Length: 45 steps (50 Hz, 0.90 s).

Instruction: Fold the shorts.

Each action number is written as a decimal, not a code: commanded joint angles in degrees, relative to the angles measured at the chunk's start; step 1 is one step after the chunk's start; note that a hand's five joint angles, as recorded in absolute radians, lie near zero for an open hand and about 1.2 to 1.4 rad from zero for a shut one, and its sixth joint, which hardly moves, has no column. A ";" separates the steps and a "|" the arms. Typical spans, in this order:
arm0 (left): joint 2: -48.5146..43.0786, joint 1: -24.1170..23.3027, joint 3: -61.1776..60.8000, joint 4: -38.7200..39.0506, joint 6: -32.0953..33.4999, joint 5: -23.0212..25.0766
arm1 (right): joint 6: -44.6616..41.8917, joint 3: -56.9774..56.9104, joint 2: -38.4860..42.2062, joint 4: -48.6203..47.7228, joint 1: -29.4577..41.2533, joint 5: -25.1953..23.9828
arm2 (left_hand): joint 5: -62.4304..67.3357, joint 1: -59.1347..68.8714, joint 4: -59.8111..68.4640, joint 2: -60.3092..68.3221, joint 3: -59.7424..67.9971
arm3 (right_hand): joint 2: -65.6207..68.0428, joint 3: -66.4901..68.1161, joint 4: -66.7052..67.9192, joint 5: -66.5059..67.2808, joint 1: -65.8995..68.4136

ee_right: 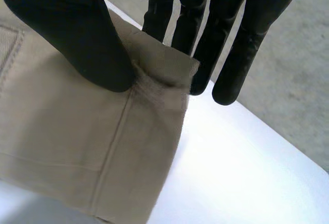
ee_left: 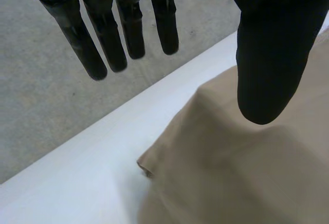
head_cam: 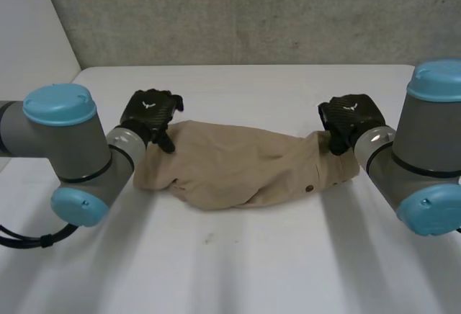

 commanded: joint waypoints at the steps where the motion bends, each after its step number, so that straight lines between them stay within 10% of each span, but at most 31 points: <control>1: 6.90 -0.10 -1.80 0.19 0.14 -3.50 | 0.51 0.32 0.18 -1.65 -0.70 2.48 | -3.88 -4.72 -4.13 -4.43 -4.98 | -52.45 -52.95 -53.40 -50.50 -39.74; 16: 22.74 -2.47 -23.41 0.18 0.22 -4.65 | -3.95 6.99 -6.58 -0.86 -0.96 -1.72 | -0.02 -0.86 -0.27 -0.56 -1.12 | -52.97 -53.47 -53.93 -51.02 -40.26; 38: 5.52 -1.42 -19.48 9.85 0.66 -4.91 | -7.92 11.75 -8.08 -1.30 -0.79 -4.64 | 2.00 1.15 1.75 1.45 0.89 | -37.50 -38.00 -38.45 -35.55 -24.79; 45: 0.68 -1.42 -15.53 12.31 1.27 -4.91 | -8.71 11.05 -6.51 -0.86 -0.87 -4.46 | 22.31 21.47 22.06 21.76 21.20 | -28.27 -28.77 -29.22 -26.32 -15.56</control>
